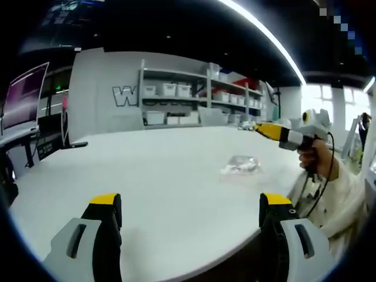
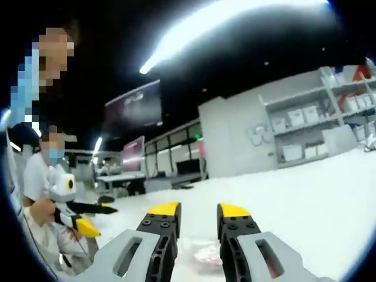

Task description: Open the resealable bag by pulling the two sides of the seal apart until the entire bag opening is separated and visibly accessible.

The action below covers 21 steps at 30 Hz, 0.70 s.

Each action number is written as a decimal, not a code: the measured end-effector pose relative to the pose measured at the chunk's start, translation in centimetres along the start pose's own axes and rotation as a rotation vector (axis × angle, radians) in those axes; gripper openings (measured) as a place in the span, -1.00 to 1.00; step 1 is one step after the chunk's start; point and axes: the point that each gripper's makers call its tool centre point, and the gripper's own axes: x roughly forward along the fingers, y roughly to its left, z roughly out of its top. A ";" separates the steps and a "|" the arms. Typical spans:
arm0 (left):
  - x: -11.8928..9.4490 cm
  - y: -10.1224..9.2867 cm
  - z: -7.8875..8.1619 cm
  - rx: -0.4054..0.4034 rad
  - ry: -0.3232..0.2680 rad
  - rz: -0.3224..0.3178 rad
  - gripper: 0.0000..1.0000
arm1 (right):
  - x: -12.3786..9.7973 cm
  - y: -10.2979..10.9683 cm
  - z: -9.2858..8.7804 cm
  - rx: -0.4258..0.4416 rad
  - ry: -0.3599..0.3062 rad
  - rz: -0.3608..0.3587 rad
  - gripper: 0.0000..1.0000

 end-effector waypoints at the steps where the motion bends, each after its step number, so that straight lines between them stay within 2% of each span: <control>1: 0.0 0.0 0.0 -0.002 -0.004 0.001 0.93 | 0.1 0.4 -0.4 -0.040 0.029 -0.006 -0.56; 3: -0.1 0.0 0.1 -0.006 -0.011 -0.002 0.93 | 0.1 1.1 -1.2 -0.126 0.081 -0.034 -0.57; 4: -0.1 -0.1 0.1 -0.008 -0.013 -0.004 0.93 | 0.2 1.7 -1.5 -0.203 0.106 -0.036 -0.57; 7: 0.0 -0.4 0.2 -0.006 -0.019 -0.017 0.93 | 0.5 3.9 -2.9 -0.386 0.192 -0.003 -0.66; 8: 0.0 -0.4 0.2 -0.006 -0.021 -0.020 0.93 | 0.6 4.4 -3.4 -0.419 0.221 0.000 -0.68; 10: 0.0 -0.3 0.3 -0.012 -0.028 -0.024 0.93 | 0.9 5.2 -4.2 -0.470 0.261 0.007 -0.69; 11: -0.1 -0.2 0.4 -0.015 -0.034 -0.025 0.93 | 0.9 5.3 -4.2 -0.477 0.266 -0.006 -0.70; 13: -0.2 -0.1 0.5 -0.025 -0.045 -0.025 0.93 | 0.8 5.2 -4.1 -0.546 0.277 -0.040 -0.73; 16: -0.4 -0.1 0.7 -0.039 -0.061 -0.035 0.94 | 0.8 6.1 -3.7 -0.556 0.273 -0.043 -0.77; 19: -0.4 -0.3 0.9 -0.044 -0.076 -0.051 0.94 | 0.9 6.7 -4.0 -0.635 0.324 -0.048 -0.78; 21: -0.2 -0.4 0.8 -0.049 -0.083 -0.063 0.94 | 1.1 7.1 -4.6 -0.648 0.354 -0.043 -0.78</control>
